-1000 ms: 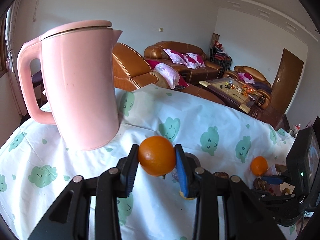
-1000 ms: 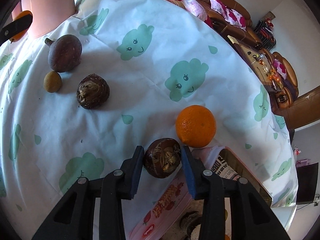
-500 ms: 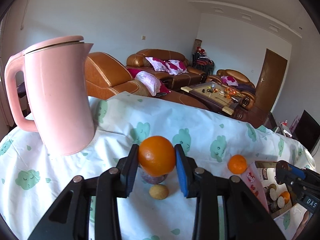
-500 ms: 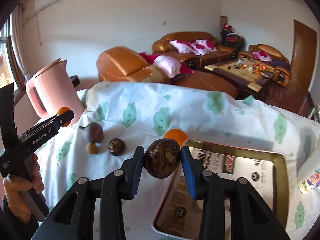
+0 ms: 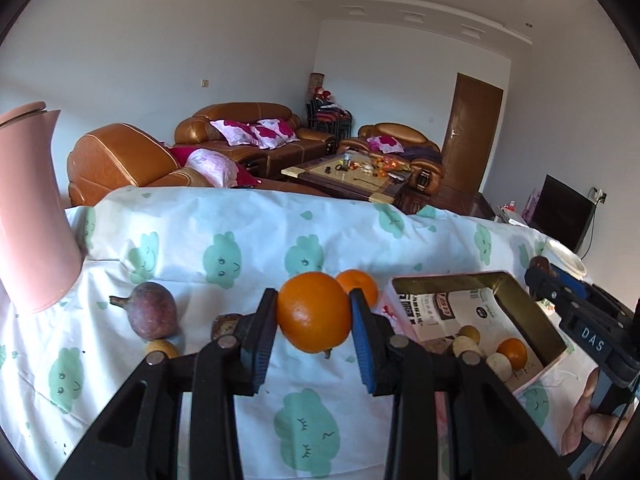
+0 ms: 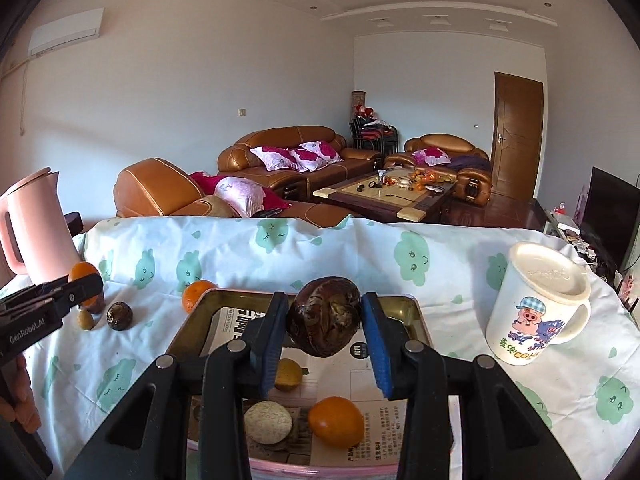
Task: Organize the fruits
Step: 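Carry the orange and mangosteen over the tin tray and release both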
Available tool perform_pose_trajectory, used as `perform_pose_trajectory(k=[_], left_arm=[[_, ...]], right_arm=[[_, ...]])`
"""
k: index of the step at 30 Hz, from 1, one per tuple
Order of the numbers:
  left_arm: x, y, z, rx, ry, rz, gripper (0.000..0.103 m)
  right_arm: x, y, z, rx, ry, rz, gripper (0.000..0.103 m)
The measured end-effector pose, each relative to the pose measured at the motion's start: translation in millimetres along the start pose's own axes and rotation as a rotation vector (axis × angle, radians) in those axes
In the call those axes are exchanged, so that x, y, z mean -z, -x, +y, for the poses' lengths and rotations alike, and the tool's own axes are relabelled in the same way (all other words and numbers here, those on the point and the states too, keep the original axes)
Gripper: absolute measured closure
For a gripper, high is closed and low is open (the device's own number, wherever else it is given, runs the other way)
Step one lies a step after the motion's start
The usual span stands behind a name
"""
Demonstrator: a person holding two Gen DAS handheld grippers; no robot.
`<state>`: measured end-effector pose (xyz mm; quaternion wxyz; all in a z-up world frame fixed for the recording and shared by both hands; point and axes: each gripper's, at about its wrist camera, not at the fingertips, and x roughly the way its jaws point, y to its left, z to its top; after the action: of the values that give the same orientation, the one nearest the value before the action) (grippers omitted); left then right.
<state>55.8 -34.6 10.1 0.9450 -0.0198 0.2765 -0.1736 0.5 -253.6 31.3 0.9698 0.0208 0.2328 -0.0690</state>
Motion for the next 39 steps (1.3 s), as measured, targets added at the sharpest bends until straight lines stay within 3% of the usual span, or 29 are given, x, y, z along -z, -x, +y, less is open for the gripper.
perform_pose_trajectory(k=[6,10,20,39], left_arm=[[3.2,-18.3,-44.9,0.013,-0.089,0.034,0.066],[2.7,-30.7,-73.1,0.036,-0.123,0.054,0.066],[2.9,-55.0,-118.5,0.011,-0.194,0.102,0.066],[9.5,-74.7,-130.5,-0.033,-0.221,0.159,0.066]], right_arm=[[-3.5,-4.2,-19.5,0.029,-0.024,-0.015,0.063],[-1.9,-13.1,-26.5,0.041,-0.014,0.004,0.063],[6.6,-31.7,-32.2,0.027,-0.004,0.077,0.063],[16.3,-51.1,-35.3,-0.007,-0.026,0.174,0.063]])
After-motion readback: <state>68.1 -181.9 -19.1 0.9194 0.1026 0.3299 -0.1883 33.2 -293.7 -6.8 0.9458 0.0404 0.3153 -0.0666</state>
